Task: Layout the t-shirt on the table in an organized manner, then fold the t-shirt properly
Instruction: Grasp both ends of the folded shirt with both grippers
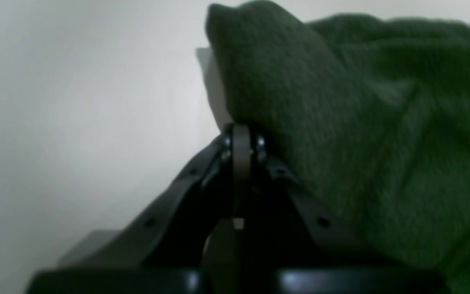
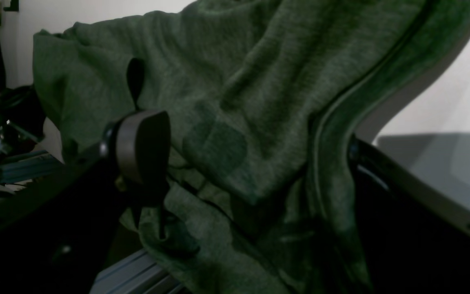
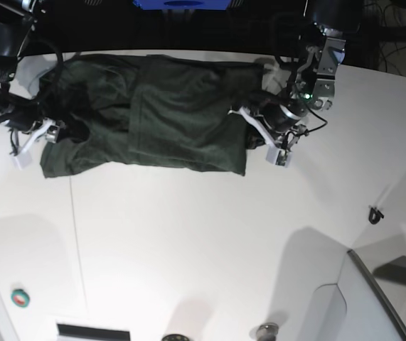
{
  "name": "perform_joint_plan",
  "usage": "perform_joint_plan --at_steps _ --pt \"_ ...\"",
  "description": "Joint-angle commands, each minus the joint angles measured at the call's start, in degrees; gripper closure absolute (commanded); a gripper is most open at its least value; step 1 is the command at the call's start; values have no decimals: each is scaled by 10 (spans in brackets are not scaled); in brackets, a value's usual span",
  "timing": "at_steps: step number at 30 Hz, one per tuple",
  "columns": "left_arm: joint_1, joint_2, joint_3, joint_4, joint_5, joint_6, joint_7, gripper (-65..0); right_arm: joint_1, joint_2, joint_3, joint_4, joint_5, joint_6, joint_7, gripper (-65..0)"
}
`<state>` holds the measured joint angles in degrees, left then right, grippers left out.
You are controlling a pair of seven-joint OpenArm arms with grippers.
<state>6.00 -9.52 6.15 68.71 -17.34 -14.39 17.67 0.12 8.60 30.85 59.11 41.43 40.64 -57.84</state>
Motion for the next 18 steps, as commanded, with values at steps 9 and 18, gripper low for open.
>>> perform_joint_plan --at_steps 9,18 --pt "-2 -1 -5 3 12 8 32 0 -28 4 -4 26 -39 -6 -28 -390" --pt "20 -4 0 49 12 8 33 0 -44 4 -67 63 -40 -6 -22 -351"
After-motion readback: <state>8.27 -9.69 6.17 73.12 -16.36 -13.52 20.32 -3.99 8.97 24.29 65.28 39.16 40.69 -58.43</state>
